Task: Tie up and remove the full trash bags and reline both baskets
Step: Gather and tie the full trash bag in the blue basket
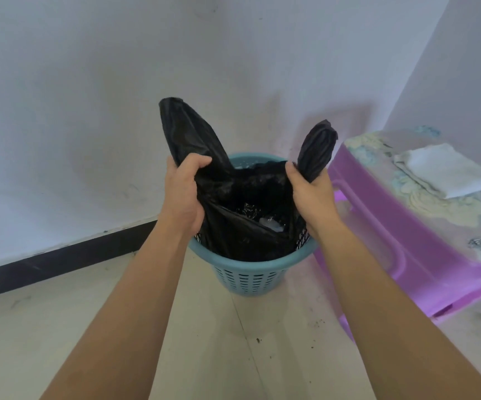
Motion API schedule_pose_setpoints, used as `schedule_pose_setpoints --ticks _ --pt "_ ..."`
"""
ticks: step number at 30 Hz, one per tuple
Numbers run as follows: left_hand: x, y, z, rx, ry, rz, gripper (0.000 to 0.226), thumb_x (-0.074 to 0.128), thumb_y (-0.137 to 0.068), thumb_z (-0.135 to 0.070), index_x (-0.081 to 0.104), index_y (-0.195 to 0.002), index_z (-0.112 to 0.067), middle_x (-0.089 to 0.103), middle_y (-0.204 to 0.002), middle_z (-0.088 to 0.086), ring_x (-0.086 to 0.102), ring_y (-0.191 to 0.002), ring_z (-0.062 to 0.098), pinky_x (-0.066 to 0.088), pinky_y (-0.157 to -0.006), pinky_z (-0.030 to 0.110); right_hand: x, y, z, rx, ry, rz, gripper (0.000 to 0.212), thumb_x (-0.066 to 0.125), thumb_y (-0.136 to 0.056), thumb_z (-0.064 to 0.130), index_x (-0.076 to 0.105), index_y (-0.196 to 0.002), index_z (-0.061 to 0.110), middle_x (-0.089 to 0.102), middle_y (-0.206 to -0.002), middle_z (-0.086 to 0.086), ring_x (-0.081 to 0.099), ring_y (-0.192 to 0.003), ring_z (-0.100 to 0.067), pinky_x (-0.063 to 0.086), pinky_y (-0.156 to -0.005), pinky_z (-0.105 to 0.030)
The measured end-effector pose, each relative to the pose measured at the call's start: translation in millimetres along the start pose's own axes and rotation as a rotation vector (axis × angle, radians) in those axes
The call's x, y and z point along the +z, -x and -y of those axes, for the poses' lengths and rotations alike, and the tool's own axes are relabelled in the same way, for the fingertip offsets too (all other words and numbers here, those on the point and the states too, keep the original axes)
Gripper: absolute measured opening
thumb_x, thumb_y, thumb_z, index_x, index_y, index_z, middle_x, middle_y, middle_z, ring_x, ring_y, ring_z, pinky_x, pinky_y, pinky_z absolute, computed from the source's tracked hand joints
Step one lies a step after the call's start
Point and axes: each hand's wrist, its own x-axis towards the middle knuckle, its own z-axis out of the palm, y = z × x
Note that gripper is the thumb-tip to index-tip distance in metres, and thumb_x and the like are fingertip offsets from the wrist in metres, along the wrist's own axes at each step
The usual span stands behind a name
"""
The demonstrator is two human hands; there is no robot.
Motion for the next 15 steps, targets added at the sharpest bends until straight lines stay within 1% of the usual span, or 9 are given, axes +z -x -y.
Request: schedule_pose_setpoints --ticks 2,4,6,7,9,11,12,13,15 --pt "1 5 -1 0.029 -0.111 0.068 0.078 0.082 -0.065 -0.032 0.052 -0.131 0.0 0.063 -0.104 0.01 0.065 -0.098 0.027 0.056 -0.09 0.044 -3 0 3 -0.017 0.03 0.052 0.044 0.072 -0.084 0.048 0.059 -0.117 0.022 0.067 -0.116 0.005 0.063 -0.109 -0.014 0.052 -0.1 -0.042" --pt "-1 7 1 0.131 -0.392 0.082 0.06 0.088 -0.067 -0.036 0.065 -0.115 -0.009 0.071 -0.098 0.002 0.07 -0.092 0.018 0.058 -0.081 0.036 -6 2 5 -0.071 0.092 0.083 0.052 0.079 -0.078 0.047 0.061 -0.119 0.02 0.07 -0.111 0.006 0.065 -0.106 -0.014 0.054 -0.097 -0.041" --pt "-1 9 2 0.214 -0.58 0.052 0.029 0.083 -0.076 -0.035 0.072 -0.097 -0.018 0.072 -0.082 -0.009 0.069 -0.079 0.007 0.054 -0.073 0.027 -5 5 2 -0.174 0.292 0.03 0.038 0.076 -0.079 0.05 0.064 -0.104 0.024 0.069 -0.1 0.008 0.063 -0.104 -0.018 0.049 -0.097 -0.043" --pt "-1 11 1 0.222 -0.599 0.023 0.02 0.078 -0.083 -0.036 0.072 -0.094 -0.021 0.069 -0.077 -0.01 0.066 -0.075 0.007 0.052 -0.073 0.027 -4 7 0 -0.242 0.439 -0.024 0.029 0.072 -0.082 0.051 0.062 -0.094 0.026 0.067 -0.094 0.008 0.06 -0.104 -0.022 0.042 -0.097 -0.042" --pt "-1 12 -4 0.207 -0.525 -0.032 0.021 0.064 -0.093 -0.042 0.069 -0.097 -0.022 0.069 -0.08 -0.004 0.066 -0.08 0.015 0.053 -0.079 0.033 -1 12 2 -0.392 0.666 -0.142 0.018 0.064 -0.086 0.043 0.06 -0.088 0.027 0.06 -0.099 0.005 0.048 -0.111 -0.026 0.028 -0.094 -0.038" --pt "1 16 -15 0.165 -0.323 -0.048 0.035 0.052 -0.097 -0.047 0.069 -0.092 -0.017 0.072 -0.078 0.002 0.07 -0.078 0.021 0.057 -0.085 0.039 -2 17 9 -0.523 0.639 -0.178 0.004 0.06 -0.087 0.025 0.059 -0.09 0.023 0.058 -0.1 0.003 0.046 -0.11 -0.023 0.029 -0.094 -0.036" --pt "2 18 -20 0.148 -0.216 -0.038 0.043 0.05 -0.095 -0.053 0.066 -0.08 -0.016 0.066 -0.065 0.003 0.066 -0.063 0.021 0.059 -0.081 0.04 -3 18 13 -0.535 0.547 -0.119 0.007 0.057 -0.088 0.017 0.055 -0.089 0.023 0.057 -0.09 0.006 0.052 -0.098 -0.016 0.036 -0.087 -0.031" --pt "2 20 -24 0.139 -0.136 -0.016 0.048 0.051 -0.087 -0.062 0.059 -0.07 -0.018 0.052 -0.053 0.001 0.053 -0.049 0.018 0.059 -0.074 0.038 -4 20 18 -0.501 0.456 -0.021 0.014 0.055 -0.089 0.011 0.051 -0.091 0.025 0.055 -0.081 0.009 0.054 -0.083 -0.008 0.04 -0.074 -0.026" --pt "1 21 -30 0.12 -0.098 0.048 0.052 0.065 -0.066 -0.068 0.044 -0.07 -0.021 0.03 -0.051 -0.006 0.031 -0.043 0.01 0.05 -0.057 0.03 -4 22 23 -0.441 0.455 0.133 0.018 0.051 -0.092 0.01 0.049 -0.097 0.027 0.055 -0.074 0.012 0.053 -0.069 -0.002 0.04 -0.059 -0.024"
